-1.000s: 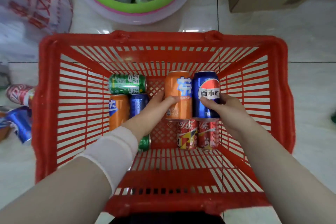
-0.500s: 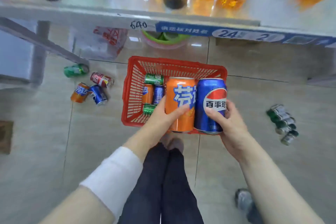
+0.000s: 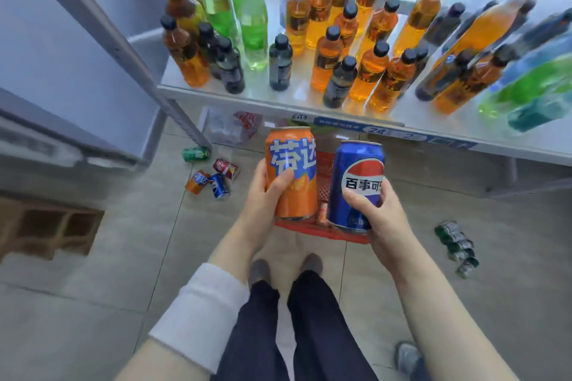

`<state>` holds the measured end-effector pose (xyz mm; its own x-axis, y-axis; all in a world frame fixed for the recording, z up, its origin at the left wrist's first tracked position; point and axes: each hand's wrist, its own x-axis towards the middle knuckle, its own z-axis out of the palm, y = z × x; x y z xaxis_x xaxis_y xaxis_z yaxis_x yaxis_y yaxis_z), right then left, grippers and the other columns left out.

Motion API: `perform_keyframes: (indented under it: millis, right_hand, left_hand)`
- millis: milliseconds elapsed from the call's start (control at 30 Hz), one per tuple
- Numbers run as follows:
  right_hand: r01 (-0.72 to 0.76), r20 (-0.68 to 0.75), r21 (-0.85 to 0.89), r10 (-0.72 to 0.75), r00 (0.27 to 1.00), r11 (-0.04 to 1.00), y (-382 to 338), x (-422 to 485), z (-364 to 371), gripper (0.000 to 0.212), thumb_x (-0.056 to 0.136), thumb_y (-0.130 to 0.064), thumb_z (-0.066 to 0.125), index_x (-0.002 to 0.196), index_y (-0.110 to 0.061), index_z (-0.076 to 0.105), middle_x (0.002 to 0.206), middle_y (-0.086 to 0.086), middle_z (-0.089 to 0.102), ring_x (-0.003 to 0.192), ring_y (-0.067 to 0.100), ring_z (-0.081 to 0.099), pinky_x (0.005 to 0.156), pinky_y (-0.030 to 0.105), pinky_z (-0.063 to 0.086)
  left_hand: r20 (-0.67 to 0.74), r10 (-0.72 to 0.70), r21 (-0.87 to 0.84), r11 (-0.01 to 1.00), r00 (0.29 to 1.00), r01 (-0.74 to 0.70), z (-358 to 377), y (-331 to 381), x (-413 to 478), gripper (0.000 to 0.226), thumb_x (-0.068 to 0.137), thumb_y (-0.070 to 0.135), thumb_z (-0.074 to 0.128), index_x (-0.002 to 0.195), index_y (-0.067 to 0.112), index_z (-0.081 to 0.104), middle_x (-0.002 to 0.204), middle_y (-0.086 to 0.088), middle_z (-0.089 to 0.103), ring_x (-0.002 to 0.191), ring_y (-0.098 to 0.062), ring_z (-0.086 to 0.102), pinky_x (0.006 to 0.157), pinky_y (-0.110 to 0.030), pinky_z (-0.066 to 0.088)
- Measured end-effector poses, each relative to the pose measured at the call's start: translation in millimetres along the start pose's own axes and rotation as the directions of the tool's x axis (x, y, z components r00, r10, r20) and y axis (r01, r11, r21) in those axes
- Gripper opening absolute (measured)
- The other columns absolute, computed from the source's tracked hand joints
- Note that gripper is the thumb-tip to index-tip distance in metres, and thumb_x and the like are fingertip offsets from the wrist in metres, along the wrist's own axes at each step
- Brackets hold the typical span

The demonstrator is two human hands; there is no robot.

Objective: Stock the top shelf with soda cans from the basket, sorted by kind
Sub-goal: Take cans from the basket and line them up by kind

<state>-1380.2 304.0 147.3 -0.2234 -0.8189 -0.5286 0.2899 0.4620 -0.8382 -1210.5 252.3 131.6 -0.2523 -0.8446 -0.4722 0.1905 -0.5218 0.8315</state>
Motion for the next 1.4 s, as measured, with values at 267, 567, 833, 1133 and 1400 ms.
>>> perform_keyframes:
  millis: [267,567,833,1133,1400]
  right_hand:
    - [0.176,0.057,-0.02,-0.174,0.983,0.984,-71,-60,87,0.071,0.048,-0.039,0.08,0.112,-0.018,0.056,0.1,0.005,0.07,0.091,0.019,0.069,0.07,0.028,0.054]
    - [0.412,0.132,-0.059,-0.402,0.906,0.909,-169,-82,142,0.053,0.068,-0.024,0.074,0.115,-0.017,0.052,0.099,0.005,0.066,0.089,0.018,0.066,0.063,0.022,0.055]
    - [0.532,0.15,-0.036,-0.522,0.84,0.846,-240,-70,158,0.064,0.058,-0.032,0.083,0.113,-0.019,0.053,0.104,0.009,0.066,0.094,0.024,0.065,0.065,0.026,0.053]
    - [0.619,0.273,-0.015,-0.592,0.758,0.785,-314,-31,168,0.045,0.076,-0.021,0.069,0.116,-0.023,0.048,0.103,0.003,0.063,0.093,0.018,0.064,0.063,0.019,0.054]
    - [0.603,0.337,-0.044,-0.556,0.759,0.796,-342,10,181,0.061,0.069,-0.033,0.072,0.123,-0.022,0.045,0.109,0.005,0.063,0.1,0.02,0.063,0.08,0.029,0.055]
  left_hand:
    - [0.056,0.231,0.118,0.965,0.971,-0.236,-46,114,-67,0.064,0.051,0.048,0.075,0.108,0.029,0.055,0.096,0.009,0.072,0.094,-0.015,0.066,0.083,-0.036,0.052]
    - [0.051,0.483,0.139,0.864,0.874,-0.485,-56,224,-88,0.065,0.047,0.051,0.069,0.106,0.03,0.055,0.1,0.008,0.068,0.087,-0.008,0.066,0.075,-0.027,0.051]
    - [0.083,0.585,0.151,0.793,0.807,-0.591,-34,286,-69,0.066,0.049,0.05,0.07,0.109,0.027,0.055,0.1,0.004,0.07,0.093,-0.017,0.067,0.076,-0.031,0.054]
    - [0.054,0.637,0.056,0.767,0.769,-0.639,-9,344,-31,0.069,0.046,0.044,0.071,0.111,0.026,0.053,0.102,-0.002,0.067,0.088,-0.018,0.066,0.072,-0.031,0.055]
    - [0.051,0.663,0.08,0.743,0.747,-0.665,-5,372,15,0.054,0.057,0.047,0.067,0.104,0.022,0.058,0.095,0.0,0.07,0.084,-0.013,0.067,0.07,-0.026,0.055]
